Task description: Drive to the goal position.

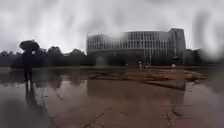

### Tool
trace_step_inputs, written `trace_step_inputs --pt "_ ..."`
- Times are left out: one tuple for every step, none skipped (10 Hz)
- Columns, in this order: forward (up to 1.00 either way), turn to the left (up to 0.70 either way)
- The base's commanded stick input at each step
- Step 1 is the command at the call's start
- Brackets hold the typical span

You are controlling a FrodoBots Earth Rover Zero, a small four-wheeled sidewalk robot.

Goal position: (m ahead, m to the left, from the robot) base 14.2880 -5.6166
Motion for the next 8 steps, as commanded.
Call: trace_step_inputs --pt "0.7 0.25" --pt "0.7 0.33" --pt "0.7 0.17" --pt "0.7 0.04" --pt "0.7 0.0" --pt "0.7 0.0" --pt "0.7 0.0" --pt "0.7 0.0"
